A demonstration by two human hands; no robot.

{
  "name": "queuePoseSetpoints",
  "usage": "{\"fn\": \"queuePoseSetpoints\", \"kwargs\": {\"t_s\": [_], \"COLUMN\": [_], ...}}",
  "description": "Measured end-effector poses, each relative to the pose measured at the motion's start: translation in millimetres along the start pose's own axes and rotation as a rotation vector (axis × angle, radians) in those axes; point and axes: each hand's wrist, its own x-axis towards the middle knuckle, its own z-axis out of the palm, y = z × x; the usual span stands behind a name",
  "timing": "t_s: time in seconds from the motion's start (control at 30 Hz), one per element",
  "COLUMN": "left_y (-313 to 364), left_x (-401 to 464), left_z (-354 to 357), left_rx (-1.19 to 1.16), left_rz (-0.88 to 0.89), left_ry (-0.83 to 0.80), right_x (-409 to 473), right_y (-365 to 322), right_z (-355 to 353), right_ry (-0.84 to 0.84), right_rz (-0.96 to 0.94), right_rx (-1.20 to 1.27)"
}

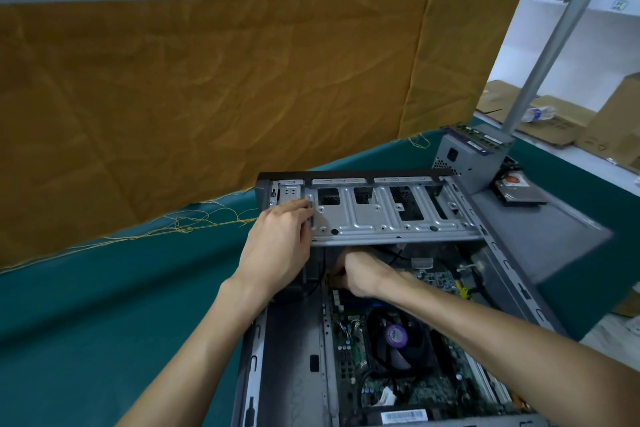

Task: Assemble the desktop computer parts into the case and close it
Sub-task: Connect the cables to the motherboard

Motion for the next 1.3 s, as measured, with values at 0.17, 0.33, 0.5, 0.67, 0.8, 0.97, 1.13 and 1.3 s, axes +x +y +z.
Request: {"fn": "queuePoseSetpoints", "kwargs": {"t_s": [0.17,0.33,0.5,0.67,0.8,0.97,1.13,1.3], "left_y": [0.6,-1.4,0.7,1.3,-0.3,0.4,-0.3,1.7], "left_x": [-0.6,-1.1,-1.1,-1.6,-1.2,-2.3,-1.2,-3.9], "left_z": [-1.0,-2.1,-3.2,-4.9,-3.4,-3.2,-3.3,-4.6], "left_rx": [-0.021,-0.034,-0.039,-0.048,-0.050,-0.036,-0.039,-0.082], "left_rz": [0.001,0.020,0.022,0.011,0.018,0.037,0.028,-0.010], "left_ry": [0.006,0.025,0.022,0.014,0.023,0.025,0.000,0.019], "right_x": [-23.3,-69.8,-73.9,-66.7,-57.2,-52.1,-52.0,-56.3], "right_y": [-5.9,-14.5,-22.9,-19.3,-21.9,-21.4,-18.6,-14.7], "right_z": [0.4,-2.9,3.7,11.3,9.3,11.7,14.1,18.7], "right_ry": [0.087,0.077,0.051,0.061,0.034,0.010,0.034,0.070], "right_rz": [-0.056,-0.229,-0.303,-0.232,-0.174,-0.138,-0.171,-0.167], "right_rx": [0.007,-0.184,-0.389,-0.341,-0.238,-0.195,-0.183,-0.177]}}
